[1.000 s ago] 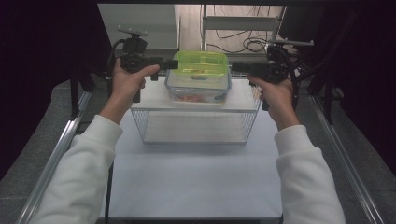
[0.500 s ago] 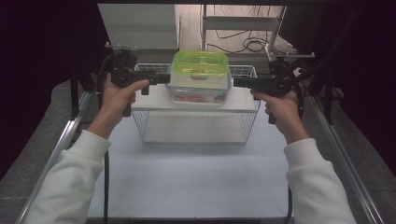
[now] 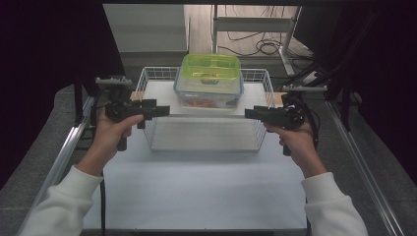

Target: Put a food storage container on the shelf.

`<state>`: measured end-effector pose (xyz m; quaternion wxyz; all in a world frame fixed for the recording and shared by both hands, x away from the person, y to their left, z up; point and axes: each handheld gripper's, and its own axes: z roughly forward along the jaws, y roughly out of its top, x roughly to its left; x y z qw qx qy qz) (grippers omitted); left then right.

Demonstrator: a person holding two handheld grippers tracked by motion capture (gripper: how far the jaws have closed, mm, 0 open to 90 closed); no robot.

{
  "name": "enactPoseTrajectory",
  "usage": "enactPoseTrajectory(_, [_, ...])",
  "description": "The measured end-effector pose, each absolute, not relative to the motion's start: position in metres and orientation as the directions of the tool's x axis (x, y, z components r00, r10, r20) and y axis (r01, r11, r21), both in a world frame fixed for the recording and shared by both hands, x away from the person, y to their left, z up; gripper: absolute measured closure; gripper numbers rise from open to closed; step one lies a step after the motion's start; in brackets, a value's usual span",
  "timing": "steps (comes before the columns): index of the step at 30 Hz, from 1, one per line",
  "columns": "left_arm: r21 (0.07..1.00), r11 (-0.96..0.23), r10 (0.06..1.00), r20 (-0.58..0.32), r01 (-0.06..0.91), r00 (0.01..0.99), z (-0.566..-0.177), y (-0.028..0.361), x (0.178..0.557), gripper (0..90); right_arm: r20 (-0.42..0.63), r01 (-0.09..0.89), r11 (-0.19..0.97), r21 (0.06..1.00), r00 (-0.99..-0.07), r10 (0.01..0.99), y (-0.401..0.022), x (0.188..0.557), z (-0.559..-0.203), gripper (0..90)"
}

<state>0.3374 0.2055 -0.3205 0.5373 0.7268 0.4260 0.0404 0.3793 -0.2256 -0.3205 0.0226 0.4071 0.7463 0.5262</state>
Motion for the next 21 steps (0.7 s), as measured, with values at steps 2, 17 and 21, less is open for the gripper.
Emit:
enactPoseTrajectory(2, [0.812, -0.066, 0.653, -0.404, 0.580, 0.640, -0.328, 0.205, 0.330, 24.4, 0.390, 0.582, 0.124, 0.803, -0.672, 0.630, -0.226, 0.374, -0.330, 45.0])
enactPoseTrajectory(17, [0.749, -0.198, 0.678, -0.362, 0.633, 0.640, -0.418, 0.206, 0.280, 24.3, 0.390, 0.626, 0.222, 0.747, -0.684, 0.617, -0.229, 0.334, -0.409, 42.0])
enactPoseTrajectory(21, [0.729, -0.230, 0.676, -0.358, 0.645, 0.645, -0.437, 0.202, 0.275, 24.4, 0.386, 0.643, 0.257, 0.722, -0.682, 0.621, -0.226, 0.329, -0.430, 41.3])
